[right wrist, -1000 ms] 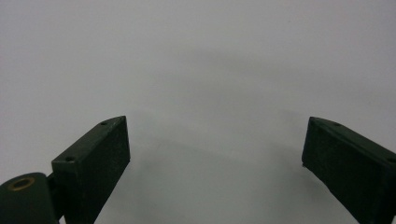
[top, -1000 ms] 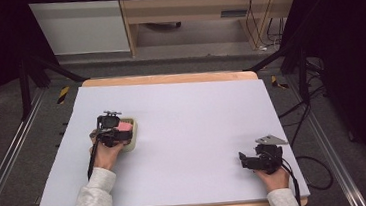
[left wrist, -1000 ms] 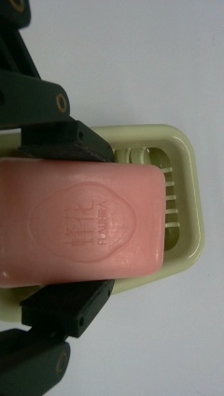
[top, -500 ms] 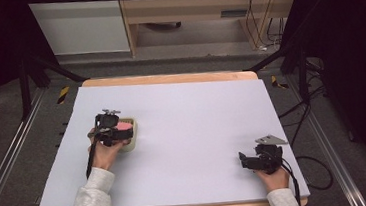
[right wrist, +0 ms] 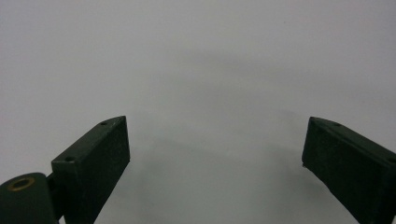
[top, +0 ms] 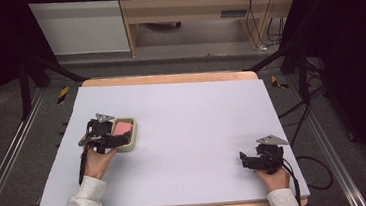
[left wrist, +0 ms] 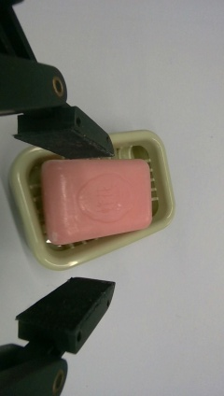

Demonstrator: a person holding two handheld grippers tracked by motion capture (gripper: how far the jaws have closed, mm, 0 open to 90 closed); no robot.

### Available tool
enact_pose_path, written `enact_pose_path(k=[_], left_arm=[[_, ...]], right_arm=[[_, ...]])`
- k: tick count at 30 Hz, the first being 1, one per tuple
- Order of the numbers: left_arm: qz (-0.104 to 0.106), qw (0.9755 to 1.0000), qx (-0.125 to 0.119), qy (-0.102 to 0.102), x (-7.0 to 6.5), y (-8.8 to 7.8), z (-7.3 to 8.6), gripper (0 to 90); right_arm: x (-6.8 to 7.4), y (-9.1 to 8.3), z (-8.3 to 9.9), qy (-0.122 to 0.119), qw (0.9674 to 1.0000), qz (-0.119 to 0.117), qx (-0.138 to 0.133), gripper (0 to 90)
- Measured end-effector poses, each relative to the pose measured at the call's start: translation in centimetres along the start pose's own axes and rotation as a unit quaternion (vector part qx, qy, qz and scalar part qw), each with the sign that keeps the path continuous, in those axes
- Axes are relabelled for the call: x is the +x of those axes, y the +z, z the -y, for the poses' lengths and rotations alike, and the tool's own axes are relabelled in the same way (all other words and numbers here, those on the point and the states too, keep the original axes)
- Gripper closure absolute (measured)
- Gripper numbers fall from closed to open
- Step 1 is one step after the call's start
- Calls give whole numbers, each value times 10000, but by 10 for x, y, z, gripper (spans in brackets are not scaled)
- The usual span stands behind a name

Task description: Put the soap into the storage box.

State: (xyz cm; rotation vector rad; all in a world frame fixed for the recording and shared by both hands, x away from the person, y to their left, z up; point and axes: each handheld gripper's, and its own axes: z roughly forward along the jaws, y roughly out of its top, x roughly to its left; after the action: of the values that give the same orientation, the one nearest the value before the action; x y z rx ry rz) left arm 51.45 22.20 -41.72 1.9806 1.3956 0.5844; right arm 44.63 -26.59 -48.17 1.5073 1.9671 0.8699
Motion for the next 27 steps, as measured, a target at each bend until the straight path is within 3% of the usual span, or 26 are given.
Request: enact_pose_path(k=[15,20,27], left_arm=[[83,9994,-324,73,14,-23,37,229],[20,9987,-437,245,16,-28,53,212],[-66,9987,-459,189,21,-34,71,184]], right_arm=[[-1,-2,0,28,10000,9,-24,79],[-1,-3,1,43,10000,4,-29,78],[-2,-3,1,5,10000,2,-33,78]])
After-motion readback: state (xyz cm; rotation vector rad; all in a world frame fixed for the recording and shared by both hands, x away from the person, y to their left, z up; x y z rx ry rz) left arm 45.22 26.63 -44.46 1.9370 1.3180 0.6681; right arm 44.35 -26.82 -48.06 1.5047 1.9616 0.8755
